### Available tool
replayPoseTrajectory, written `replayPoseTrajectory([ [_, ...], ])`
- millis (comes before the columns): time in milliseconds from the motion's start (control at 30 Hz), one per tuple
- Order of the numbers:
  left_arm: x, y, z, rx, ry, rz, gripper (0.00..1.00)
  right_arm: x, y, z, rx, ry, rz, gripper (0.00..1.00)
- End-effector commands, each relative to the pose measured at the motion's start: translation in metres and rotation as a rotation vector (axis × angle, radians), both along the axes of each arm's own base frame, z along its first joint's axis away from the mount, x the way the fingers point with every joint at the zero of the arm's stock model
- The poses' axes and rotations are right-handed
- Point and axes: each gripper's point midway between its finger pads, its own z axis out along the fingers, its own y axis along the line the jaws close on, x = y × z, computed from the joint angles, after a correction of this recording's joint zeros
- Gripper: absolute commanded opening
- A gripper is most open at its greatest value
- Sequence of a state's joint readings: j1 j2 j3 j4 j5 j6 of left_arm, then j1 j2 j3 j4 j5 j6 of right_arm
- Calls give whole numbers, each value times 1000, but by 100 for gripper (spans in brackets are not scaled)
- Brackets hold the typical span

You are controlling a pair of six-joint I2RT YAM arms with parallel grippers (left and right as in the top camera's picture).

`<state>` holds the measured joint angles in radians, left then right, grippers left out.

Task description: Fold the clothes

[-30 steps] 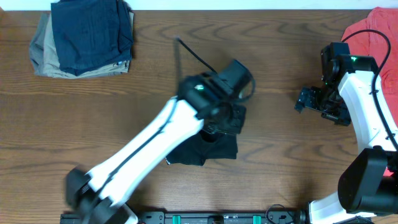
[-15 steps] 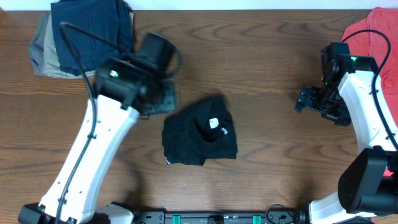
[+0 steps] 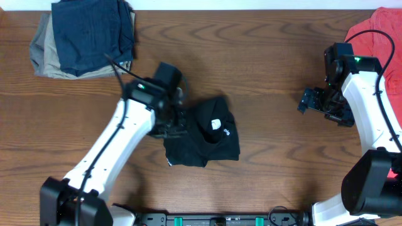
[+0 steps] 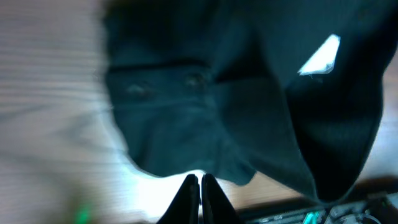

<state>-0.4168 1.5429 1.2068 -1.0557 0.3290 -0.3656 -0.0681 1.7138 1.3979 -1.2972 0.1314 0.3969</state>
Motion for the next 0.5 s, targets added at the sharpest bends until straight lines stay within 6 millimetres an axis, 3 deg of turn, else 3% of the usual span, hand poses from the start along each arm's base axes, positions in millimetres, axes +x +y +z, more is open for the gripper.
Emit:
replayPoseTrajectory([
  [0,-15,-26,-13,-96,58,-33,6,3,-1,2,-11,-5,13,99],
  [467,-10,-96,-68,-136,10,-116,6,3,-1,2,-10,-5,13,99],
])
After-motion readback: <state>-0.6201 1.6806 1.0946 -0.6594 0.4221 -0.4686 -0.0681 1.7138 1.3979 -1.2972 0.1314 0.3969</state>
